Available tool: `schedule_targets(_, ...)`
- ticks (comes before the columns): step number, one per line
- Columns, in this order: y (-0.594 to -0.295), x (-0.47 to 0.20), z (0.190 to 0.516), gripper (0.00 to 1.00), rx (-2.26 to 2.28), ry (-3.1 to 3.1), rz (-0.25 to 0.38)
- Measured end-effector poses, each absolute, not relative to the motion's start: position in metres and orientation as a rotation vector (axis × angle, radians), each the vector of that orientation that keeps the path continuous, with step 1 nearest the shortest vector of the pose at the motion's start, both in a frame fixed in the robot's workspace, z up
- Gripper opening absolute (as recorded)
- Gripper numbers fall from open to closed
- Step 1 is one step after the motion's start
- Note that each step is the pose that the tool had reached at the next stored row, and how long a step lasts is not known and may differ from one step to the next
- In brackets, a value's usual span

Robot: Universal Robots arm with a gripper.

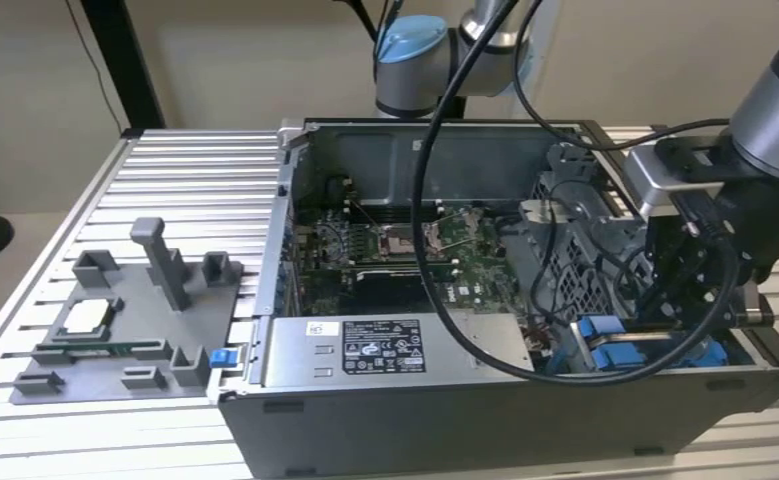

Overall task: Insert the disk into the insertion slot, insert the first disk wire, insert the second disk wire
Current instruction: 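Insert the second disk wire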

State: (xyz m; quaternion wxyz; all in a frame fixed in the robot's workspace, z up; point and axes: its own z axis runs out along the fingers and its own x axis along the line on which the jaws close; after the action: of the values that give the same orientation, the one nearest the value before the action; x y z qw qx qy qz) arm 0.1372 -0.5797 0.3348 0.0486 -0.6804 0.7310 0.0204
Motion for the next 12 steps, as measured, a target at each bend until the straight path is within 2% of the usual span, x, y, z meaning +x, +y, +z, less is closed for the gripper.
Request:
schedule_targets(3,-0.579,0.137,0.332,0.00,-2.074,2.228,0.062)
schedule_targets(4,-0.579,0.137,0.332,1.00,-2.073,2.227,0.062)
schedule_targets(12,-0.580,0.137,0.362,1.00,-2.072,2.226,0.066)
